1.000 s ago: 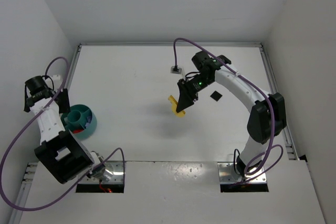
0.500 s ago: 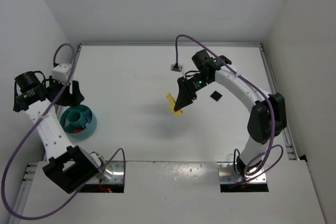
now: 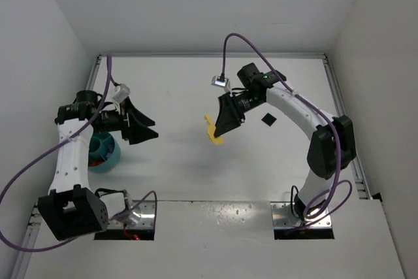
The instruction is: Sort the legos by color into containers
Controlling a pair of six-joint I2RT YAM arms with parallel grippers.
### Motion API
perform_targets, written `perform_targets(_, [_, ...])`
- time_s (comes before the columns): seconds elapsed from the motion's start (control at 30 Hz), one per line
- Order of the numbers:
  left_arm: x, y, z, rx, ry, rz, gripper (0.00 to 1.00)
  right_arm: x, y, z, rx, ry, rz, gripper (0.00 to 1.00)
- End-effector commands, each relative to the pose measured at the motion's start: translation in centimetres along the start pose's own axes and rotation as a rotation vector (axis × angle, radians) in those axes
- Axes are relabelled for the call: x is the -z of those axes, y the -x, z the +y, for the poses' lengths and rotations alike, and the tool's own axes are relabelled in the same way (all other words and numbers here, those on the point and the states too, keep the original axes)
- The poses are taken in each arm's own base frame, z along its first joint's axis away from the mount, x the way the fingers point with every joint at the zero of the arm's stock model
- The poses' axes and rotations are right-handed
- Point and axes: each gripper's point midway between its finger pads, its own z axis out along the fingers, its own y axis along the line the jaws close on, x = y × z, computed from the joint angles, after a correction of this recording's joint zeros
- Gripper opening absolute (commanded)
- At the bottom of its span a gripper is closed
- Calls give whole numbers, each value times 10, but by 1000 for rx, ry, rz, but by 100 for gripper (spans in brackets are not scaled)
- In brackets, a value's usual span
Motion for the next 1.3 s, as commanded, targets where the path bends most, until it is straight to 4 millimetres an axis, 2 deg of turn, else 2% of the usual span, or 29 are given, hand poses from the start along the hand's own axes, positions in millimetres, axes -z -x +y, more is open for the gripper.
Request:
perform_targets(0.0, [-13,28,-30,24,-192,-114,75,-5,16,21,81,83,-17,0])
perform_targets(0.13, [-25,30,-38,109,-284,-89,75,-10,15,24,106,74,4,0])
perform_targets(0.23, [-27,36,-32,128,-274,-59,75,-18,16,27,125,44,28,0])
perform_targets(0.3, [-27,44,-25,133,-240,-27,75,-25,10,21,115,11,54,0])
perform_targets(0.33, [-27,48,-18,149,-216,-9,74,-25,13,18,131,-6,51,0])
perform_targets(0.37, [-33,64,-14,187,-188,16,72,-25,12,17,110,-24,50,0])
perform_targets(0.4, [-37,65,1,192,-83,55,70,-27,10,14,110,-60,58,0])
perform_targets(0.43, [-38,72,-3,170,-41,54,70,-27,11,10,109,-82,58,0])
perform_targets(0.47, [-51,85,-12,144,-31,42,70,-25,11,8,114,-116,55,0])
perform_targets(0.5, [-56,86,-3,133,71,41,70,-25,13,9,121,-128,51,0])
perform_targets(0.53, [-59,87,-6,130,82,26,70,-24,11,14,132,-128,48,0])
perform_targets(0.57, [-62,92,-9,144,74,-2,70,-21,14,11,131,-145,38,0])
perform_targets(0.63, [-66,80,-4,198,74,-1,71,-16,14,16,147,-161,27,0])
perform_targets(0.67, [-74,71,-1,244,36,4,71,-16,14,16,148,-161,27,0])
perform_targets(0.7, [-80,67,-8,261,-19,7,71,-16,17,18,159,-161,24,0])
perform_targets(0.77, [-97,58,-41,272,-173,45,71,-16,18,23,189,-147,30,0])
perform_targets(0.83, [-110,54,-52,195,-210,30,73,-17,18,27,190,-110,31,0])
perform_targets(0.9, [-119,52,-74,165,-281,34,74,-17,18,31,199,-86,30,0])
perform_targets(0.97, [-125,48,-70,178,-286,48,74,-18,16,31,190,-77,31,0])
perform_targets(1.27, [-125,46,-78,177,-322,64,74,-19,15,25,180,-68,34,0])
